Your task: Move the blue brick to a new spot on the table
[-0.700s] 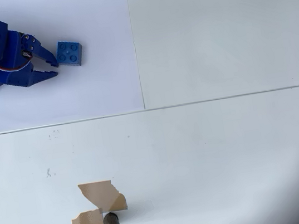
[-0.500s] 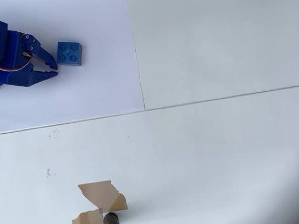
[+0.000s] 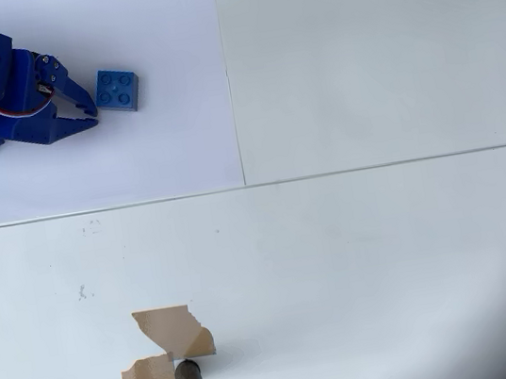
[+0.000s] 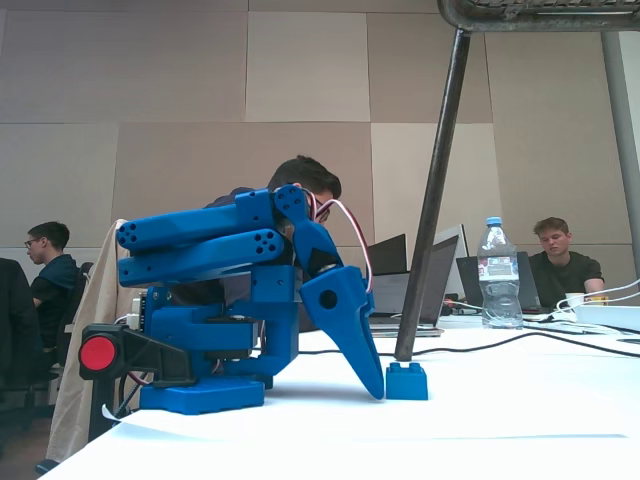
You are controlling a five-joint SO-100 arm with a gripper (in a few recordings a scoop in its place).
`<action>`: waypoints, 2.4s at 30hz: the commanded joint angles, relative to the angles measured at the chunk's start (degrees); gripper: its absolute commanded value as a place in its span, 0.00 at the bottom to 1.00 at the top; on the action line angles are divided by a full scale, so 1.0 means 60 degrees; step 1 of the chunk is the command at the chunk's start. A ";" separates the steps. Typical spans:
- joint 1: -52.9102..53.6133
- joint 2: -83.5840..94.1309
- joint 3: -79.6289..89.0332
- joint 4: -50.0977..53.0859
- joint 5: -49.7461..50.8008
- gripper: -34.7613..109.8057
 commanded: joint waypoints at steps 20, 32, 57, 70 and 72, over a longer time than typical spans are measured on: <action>0.0029 0.0015 0.0308 -0.0190 -0.0044 0.24; 0.0073 0.0000 0.0308 -0.0190 -0.0117 0.24; -0.0469 -0.2725 -0.4424 0.1582 -0.1187 0.45; 0.0645 -0.6724 -0.4263 -0.2080 -0.1992 0.50; 0.0615 -0.7236 -0.4263 -0.2461 -0.1963 0.49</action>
